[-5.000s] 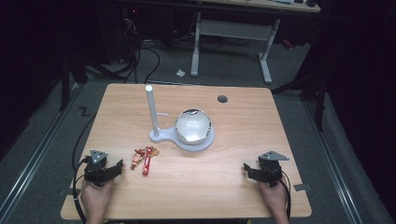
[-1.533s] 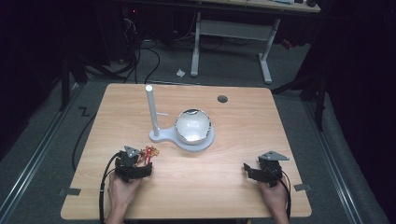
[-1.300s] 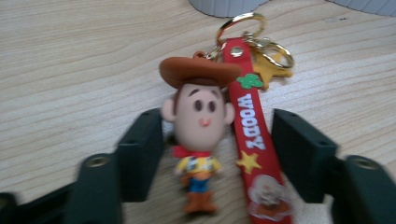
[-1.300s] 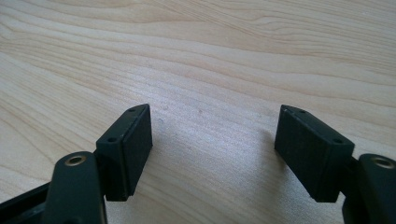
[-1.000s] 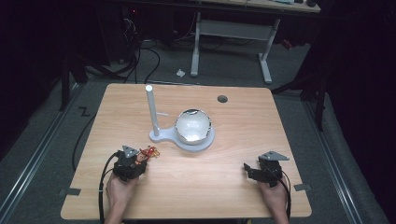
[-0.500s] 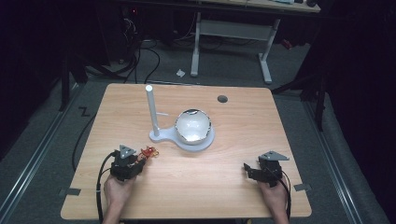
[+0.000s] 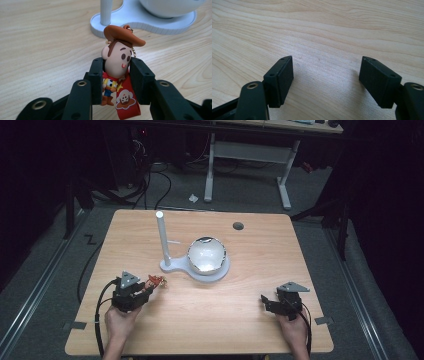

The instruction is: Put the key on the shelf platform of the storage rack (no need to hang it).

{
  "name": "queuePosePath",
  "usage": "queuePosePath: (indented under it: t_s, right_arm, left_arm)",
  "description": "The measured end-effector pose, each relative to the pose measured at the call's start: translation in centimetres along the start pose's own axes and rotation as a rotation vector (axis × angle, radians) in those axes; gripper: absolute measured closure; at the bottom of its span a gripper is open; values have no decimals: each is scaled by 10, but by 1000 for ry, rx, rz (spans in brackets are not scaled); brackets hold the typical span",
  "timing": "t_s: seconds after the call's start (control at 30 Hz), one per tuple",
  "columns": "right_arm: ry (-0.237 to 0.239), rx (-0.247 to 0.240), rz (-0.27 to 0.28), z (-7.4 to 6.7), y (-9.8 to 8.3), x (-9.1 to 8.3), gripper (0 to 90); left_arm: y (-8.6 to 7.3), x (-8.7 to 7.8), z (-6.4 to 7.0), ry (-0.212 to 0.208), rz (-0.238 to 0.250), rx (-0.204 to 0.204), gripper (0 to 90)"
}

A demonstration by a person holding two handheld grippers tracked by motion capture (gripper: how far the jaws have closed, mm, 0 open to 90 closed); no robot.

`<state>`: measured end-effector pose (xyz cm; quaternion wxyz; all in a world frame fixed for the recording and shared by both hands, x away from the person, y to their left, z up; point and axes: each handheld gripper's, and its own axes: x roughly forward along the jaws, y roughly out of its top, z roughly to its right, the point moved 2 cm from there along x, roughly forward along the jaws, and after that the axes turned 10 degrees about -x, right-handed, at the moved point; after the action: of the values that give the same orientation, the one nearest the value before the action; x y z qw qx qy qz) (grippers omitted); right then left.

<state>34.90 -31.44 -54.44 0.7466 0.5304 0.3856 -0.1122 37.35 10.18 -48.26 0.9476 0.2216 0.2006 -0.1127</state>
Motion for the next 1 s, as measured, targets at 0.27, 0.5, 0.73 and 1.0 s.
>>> queuePosePath:
  t_s: [0.27, 0.5, 0.73, 1.0]
  right_arm:
    - [0, 1, 0, 0, 0, 0, 279]
    - [0, -1, 0, 0, 0, 0, 279]
    - [0, 0, 0, 0, 0, 0, 280]
    - [0, -1, 0, 0, 0, 0, 280]
  left_arm:
    - [9, -14, 18, -44, -33, -13, 651]
    - [14, -24, 30, -78, -64, -21, 651]
    - [14, -30, 39, -103, -92, -28, 651]
    - [13, -37, 51, -135, -126, -27, 651]
